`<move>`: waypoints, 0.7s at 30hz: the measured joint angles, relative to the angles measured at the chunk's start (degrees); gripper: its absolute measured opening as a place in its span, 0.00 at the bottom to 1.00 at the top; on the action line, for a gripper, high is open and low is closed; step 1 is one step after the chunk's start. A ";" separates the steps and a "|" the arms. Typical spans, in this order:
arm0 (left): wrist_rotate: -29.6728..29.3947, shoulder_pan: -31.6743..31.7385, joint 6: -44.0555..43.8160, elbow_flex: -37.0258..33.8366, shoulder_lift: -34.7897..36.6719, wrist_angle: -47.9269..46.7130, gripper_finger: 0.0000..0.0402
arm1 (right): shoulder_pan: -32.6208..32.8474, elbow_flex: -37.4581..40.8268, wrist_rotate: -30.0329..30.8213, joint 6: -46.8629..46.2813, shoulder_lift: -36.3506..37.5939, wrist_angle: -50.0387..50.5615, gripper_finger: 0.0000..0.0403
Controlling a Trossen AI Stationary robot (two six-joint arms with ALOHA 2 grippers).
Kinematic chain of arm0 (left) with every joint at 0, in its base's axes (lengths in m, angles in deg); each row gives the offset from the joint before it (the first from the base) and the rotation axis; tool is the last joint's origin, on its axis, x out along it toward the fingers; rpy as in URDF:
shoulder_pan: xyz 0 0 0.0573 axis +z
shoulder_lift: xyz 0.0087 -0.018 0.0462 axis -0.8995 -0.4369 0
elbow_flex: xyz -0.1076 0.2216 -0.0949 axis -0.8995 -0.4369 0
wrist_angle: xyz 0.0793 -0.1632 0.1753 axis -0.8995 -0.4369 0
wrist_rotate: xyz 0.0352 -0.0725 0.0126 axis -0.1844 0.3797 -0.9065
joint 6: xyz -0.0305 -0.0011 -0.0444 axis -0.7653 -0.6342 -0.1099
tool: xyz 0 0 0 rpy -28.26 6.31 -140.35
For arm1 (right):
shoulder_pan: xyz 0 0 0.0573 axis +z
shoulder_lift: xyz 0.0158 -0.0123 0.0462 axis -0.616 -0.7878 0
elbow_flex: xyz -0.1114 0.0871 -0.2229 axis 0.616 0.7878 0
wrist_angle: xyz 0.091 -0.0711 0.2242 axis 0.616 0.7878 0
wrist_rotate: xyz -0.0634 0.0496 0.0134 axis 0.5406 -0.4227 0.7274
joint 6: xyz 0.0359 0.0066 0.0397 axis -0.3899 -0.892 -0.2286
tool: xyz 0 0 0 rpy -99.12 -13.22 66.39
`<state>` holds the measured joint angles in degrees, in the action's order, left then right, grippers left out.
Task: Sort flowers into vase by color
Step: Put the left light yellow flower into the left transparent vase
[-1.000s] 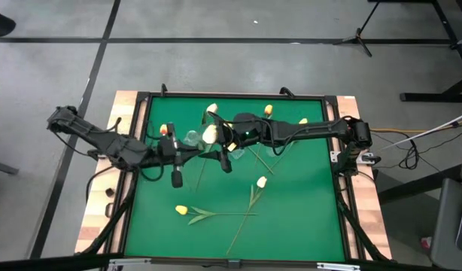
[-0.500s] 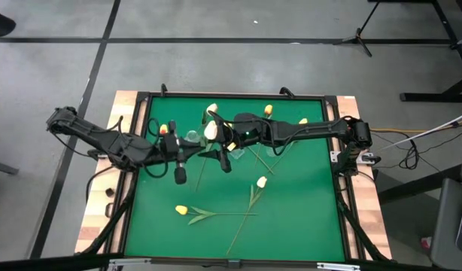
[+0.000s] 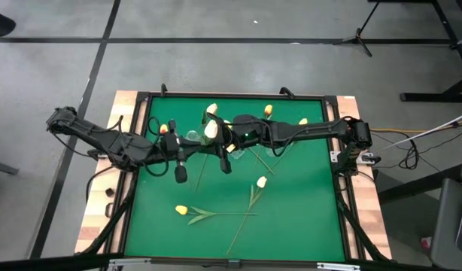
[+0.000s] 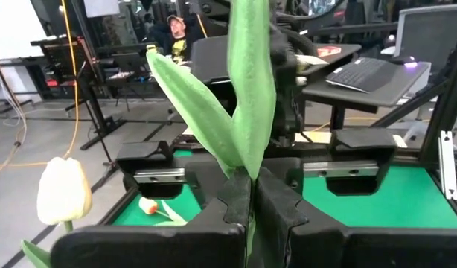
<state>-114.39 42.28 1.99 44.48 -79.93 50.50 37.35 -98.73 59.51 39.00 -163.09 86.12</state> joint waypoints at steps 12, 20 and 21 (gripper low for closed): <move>-10.10 -0.07 -0.79 0.00 0.00 -0.43 0.10 | -0.06 0.00 3.97 -1.08 0.00 -0.37 0.02; -15.17 -0.11 -0.89 0.00 0.02 -0.53 0.24 | -0.08 0.00 5.03 -1.26 0.00 -1.44 0.01; -16.84 -0.20 -0.86 0.00 0.04 -0.70 0.25 | -0.13 0.00 5.72 -1.60 0.00 -1.43 0.02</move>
<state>-131.23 42.07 1.13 44.48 -79.89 49.80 37.22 -98.73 65.23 37.40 -163.09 84.69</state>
